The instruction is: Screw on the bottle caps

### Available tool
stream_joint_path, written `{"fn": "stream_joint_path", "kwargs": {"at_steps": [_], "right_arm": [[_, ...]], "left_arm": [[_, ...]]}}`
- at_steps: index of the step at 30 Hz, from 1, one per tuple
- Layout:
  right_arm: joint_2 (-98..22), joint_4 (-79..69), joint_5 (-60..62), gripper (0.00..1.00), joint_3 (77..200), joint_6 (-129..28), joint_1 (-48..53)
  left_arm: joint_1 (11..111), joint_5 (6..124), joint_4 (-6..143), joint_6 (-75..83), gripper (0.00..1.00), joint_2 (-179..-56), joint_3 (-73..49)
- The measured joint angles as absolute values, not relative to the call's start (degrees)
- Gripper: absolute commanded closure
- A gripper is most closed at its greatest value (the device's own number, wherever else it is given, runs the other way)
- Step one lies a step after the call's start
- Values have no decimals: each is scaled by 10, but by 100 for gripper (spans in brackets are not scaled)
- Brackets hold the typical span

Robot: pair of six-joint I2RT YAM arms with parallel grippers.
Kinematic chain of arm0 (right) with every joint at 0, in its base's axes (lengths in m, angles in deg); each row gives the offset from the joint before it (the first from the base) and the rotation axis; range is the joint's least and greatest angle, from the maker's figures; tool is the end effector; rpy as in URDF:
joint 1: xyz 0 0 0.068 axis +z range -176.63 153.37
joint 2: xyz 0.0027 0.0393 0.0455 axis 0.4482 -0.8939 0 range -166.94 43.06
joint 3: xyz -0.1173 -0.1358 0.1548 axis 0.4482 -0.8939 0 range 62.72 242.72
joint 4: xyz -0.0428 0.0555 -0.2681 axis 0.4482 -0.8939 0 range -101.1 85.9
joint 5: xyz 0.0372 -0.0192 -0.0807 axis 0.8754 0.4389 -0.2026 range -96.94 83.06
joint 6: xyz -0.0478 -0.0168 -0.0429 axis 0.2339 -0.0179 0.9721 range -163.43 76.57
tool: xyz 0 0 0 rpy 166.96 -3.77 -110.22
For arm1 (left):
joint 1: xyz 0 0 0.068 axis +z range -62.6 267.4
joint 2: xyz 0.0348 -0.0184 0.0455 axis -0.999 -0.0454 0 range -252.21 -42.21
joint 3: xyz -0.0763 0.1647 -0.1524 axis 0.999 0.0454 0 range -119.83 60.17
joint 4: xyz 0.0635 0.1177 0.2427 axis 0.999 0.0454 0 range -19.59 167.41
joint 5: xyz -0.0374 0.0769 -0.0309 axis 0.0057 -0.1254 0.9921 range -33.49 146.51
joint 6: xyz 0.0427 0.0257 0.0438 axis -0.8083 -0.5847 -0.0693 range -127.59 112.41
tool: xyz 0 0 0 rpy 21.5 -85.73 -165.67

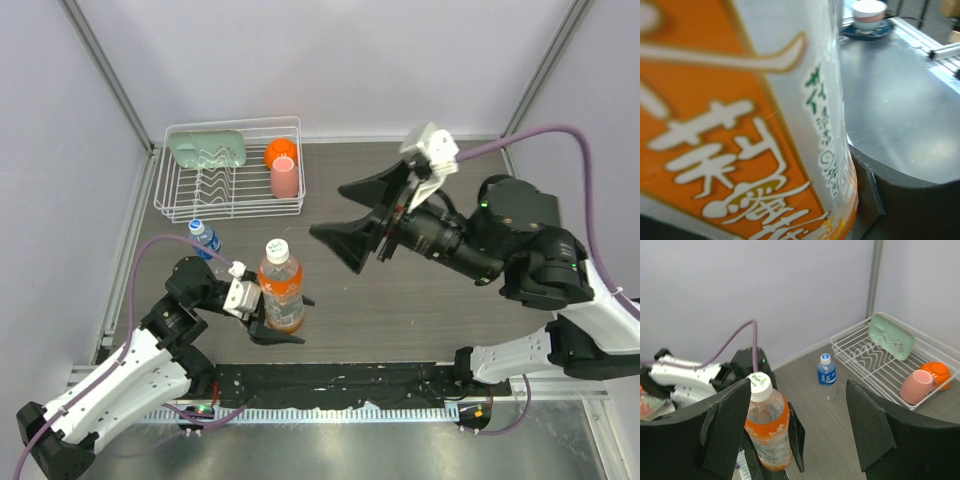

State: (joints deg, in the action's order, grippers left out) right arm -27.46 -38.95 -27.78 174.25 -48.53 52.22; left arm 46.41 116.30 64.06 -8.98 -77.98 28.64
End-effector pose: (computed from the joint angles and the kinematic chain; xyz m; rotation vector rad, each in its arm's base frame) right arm 0.0617 0.2170 0.5574 -0.6579 1.3916 0.9169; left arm 0.1225 -0.1665 0.2903 1.3528 1.0568 -1.3156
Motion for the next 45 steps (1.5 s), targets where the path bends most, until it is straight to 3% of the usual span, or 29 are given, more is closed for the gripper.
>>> {"fn": "stream_joint_path", "kwargs": {"at_steps": [5,12,24,35,38,42,45], "right_arm": [[-291,-389,-104,18,1696,-456,482],[-295,-377,102,18,1661,-421,464],[-339,-339,257,24,1683,-423,412],[-357,-283,340,54,1682,-470,381],[-357,-277,346,54,1680,-477,379],[-357,-274,347,39,1671,-484,373],[-357,-274,346,38,1663,-486,370]], "left_arm": [[464,1271,644,-80,100,-781,266],[464,1321,664,-82,100,-782,266],[464,1338,684,-102,100,-785,266],[464,1336,694,-116,100,-785,266],[464,1331,695,-120,100,-783,266],[464,1323,699,-125,100,-782,266],[464,1319,699,-126,100,-782,266]]}}
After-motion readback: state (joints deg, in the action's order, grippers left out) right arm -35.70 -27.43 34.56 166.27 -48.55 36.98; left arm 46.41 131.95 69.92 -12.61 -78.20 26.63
